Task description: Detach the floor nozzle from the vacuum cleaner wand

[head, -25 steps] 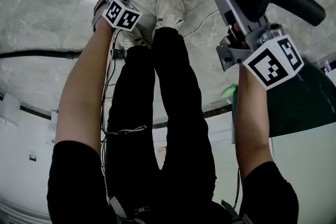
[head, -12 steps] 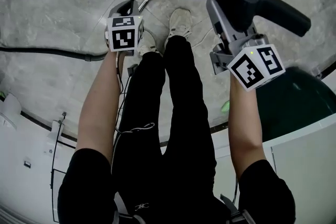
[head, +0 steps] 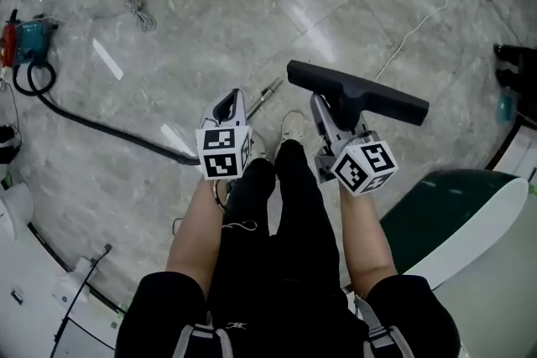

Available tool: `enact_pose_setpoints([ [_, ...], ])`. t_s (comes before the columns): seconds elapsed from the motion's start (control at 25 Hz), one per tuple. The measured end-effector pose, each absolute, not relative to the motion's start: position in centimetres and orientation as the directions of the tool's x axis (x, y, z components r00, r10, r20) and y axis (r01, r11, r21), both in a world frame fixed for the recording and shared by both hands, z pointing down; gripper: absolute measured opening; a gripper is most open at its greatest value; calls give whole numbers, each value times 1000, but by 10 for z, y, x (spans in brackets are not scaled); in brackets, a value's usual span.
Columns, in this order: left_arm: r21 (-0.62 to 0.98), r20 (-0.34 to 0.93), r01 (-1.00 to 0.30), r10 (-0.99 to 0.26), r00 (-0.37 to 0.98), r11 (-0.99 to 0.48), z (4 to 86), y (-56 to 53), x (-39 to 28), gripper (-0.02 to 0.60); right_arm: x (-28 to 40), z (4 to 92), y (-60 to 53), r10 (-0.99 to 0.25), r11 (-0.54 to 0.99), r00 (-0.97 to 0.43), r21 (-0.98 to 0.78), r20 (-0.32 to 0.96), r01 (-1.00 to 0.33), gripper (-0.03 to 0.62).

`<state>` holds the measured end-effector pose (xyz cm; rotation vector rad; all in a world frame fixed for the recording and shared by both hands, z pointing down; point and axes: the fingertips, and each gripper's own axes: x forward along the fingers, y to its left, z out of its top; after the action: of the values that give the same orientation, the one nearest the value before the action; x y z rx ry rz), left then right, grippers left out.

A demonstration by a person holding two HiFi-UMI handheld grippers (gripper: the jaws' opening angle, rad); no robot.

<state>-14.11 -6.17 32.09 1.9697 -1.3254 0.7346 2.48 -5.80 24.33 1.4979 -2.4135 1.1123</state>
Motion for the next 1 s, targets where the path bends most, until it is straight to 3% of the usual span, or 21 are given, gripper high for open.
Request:
enact_pose_setpoints([
  [0.2,192,619,-935,-702,352,-299,164,-94,-155,9,-12,105,-84,-797,360,-533,-484,285,-798,126],
  [0.44,185,519,-936,-780,351,-299,4,-72,-169,9,-21,-41,-64,-842,386,-505,-439,191,-811,126],
  [0.72,113,369,-940,-864,342,-323,-113,-71,-161,9,-11,-158,-66,-866,448,-499,-398,31,-801,126],
  [1.0,42,291,-928,-884,365,-370,-161,-67,-132,9,1,-206,-66,-857,490,-513,-368,-40,-790,126],
])
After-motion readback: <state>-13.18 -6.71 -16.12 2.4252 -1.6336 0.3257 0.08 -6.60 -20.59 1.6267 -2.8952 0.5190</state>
